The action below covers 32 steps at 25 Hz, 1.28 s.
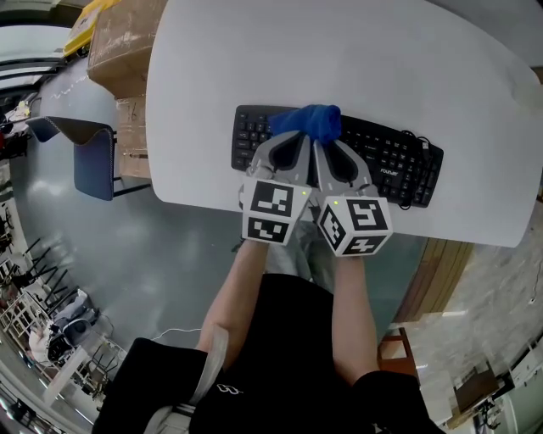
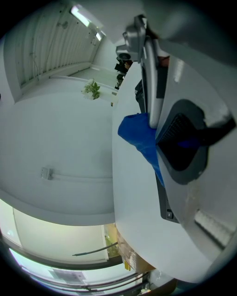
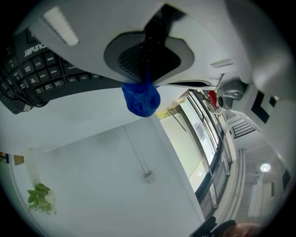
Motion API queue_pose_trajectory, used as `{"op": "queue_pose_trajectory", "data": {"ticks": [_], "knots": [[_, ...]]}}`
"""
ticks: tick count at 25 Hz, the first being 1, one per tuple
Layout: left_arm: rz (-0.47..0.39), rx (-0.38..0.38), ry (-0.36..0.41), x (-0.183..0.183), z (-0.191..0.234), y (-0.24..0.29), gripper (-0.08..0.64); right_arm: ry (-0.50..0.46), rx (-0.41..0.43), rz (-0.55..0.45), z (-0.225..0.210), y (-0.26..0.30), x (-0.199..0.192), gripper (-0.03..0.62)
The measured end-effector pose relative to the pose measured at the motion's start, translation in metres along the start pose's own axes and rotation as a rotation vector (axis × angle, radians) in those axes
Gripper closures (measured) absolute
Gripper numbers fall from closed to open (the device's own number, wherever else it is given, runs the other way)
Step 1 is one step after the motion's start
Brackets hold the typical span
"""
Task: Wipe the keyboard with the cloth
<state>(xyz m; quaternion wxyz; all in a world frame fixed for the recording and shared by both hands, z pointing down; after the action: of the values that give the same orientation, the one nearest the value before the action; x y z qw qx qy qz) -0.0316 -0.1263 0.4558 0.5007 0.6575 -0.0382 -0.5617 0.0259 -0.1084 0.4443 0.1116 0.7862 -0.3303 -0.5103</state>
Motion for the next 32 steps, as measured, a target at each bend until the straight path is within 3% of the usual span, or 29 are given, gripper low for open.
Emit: {"op": "queue_pose_trajectory", "data": {"ticks": [32], "knots": [[-0.017, -0.128, 0.111, 0.023, -0.114, 0.045, 0.561, 0.090, -0.157, -0.089, -0.092, -0.079, 0.004, 0.552]]}}
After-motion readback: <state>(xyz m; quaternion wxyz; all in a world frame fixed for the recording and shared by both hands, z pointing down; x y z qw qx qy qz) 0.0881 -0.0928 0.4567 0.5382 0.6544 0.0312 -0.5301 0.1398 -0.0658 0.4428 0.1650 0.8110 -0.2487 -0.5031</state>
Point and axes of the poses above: the fingertips, and each gripper's own axes: y forward along the fingers, z to its left, x out of its top, the point moved 3 cm from there along -y, backward along the fingers, and after that the axes turned 5 degrees about z, right-handed, at the moved point
